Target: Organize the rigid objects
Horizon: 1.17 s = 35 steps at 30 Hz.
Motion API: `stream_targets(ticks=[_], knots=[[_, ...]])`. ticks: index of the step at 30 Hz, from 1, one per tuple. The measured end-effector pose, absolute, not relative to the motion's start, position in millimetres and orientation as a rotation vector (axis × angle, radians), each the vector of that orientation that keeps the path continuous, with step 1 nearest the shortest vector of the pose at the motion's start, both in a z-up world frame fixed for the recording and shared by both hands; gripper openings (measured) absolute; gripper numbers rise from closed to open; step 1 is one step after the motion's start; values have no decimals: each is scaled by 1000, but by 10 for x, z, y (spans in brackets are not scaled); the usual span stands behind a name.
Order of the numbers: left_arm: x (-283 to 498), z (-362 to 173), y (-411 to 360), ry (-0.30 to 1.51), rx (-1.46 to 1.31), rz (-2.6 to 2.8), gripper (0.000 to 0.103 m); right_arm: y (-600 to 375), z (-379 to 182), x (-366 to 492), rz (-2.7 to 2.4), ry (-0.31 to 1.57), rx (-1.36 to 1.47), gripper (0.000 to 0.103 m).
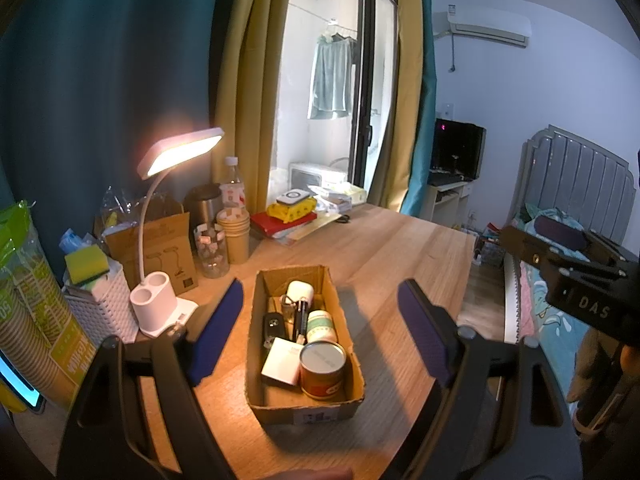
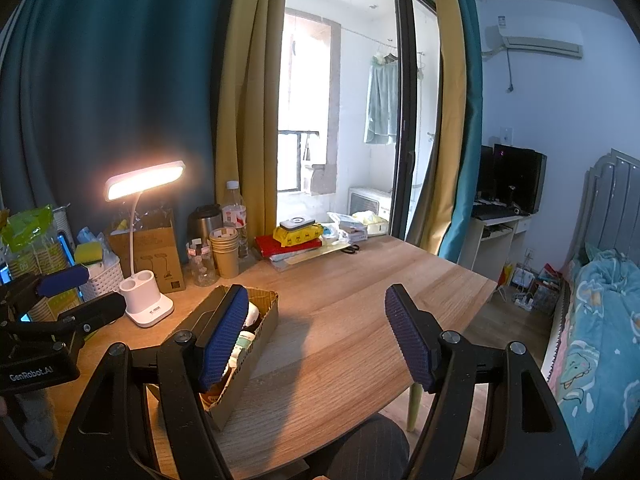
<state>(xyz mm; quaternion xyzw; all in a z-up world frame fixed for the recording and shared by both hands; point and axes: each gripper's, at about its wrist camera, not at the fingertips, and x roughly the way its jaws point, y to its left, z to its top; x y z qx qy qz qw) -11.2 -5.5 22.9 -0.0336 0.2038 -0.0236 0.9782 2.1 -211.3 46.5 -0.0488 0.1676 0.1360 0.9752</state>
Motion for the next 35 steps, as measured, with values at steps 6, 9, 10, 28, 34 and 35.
stream_targets(ticks=[6,9,10,28,34,35], knots=[[-111,226,-52,411,-68,-48,81,-2112,466,24,274,339,-98,74],[-114,229,-57,410,-67,-48,81,-2109,462,11,273,340,-98,74],[-112,225,-52,410,-68,-48,81,-2114,467,20,274,339,-98,74],[-117,260,-62,406,-72,-46,81,-2110,472,24,273,340,-99,74],[-122,271,-70,394,-78,-42,81,-2108,475,29,274,340,-98,74],[-121,270,-70,397,-79,-47,81,-2108,475,29,274,340,-98,74]])
